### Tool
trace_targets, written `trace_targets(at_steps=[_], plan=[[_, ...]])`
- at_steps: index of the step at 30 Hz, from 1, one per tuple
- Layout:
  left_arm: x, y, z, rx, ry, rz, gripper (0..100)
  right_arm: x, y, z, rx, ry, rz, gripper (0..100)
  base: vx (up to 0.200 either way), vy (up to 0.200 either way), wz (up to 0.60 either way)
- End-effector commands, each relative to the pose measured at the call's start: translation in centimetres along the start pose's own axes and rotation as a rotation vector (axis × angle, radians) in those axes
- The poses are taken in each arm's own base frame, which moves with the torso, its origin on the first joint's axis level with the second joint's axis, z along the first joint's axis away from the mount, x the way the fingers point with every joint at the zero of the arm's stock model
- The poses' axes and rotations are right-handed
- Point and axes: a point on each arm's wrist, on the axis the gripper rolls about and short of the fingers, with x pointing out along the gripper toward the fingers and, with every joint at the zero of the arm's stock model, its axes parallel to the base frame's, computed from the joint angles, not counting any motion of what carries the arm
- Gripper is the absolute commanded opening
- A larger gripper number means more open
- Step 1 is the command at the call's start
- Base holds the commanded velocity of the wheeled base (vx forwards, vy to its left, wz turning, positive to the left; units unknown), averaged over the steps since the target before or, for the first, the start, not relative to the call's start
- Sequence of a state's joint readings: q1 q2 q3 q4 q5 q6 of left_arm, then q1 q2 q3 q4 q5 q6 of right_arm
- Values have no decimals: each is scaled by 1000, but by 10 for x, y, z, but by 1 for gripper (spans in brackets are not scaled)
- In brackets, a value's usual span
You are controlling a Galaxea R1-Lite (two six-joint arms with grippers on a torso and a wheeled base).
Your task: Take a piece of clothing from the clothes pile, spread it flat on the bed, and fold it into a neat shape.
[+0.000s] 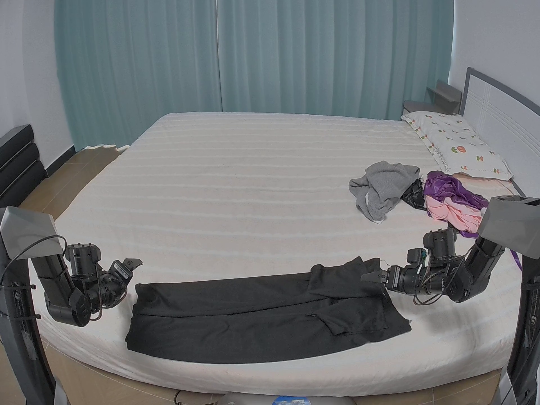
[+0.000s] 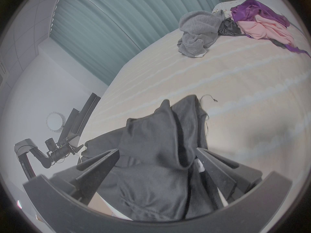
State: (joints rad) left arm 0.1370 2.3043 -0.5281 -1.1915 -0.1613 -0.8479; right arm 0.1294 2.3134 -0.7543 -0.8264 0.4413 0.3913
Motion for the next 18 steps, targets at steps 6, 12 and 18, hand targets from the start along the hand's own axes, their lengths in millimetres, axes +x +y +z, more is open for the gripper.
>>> trace_targets(at_steps=[6,12,18], plan=[[4,-7,0,20,0,-22,100,2,0,0,-1,1,-1,100,0,33,0],[16,-8,-9,56,60,16,100,3,1,1,-6,-3,1,100,0,0,0],[1,-8,-25,69,110,34,100,4,1,0,-6,-2,-3,100,0,0,0]])
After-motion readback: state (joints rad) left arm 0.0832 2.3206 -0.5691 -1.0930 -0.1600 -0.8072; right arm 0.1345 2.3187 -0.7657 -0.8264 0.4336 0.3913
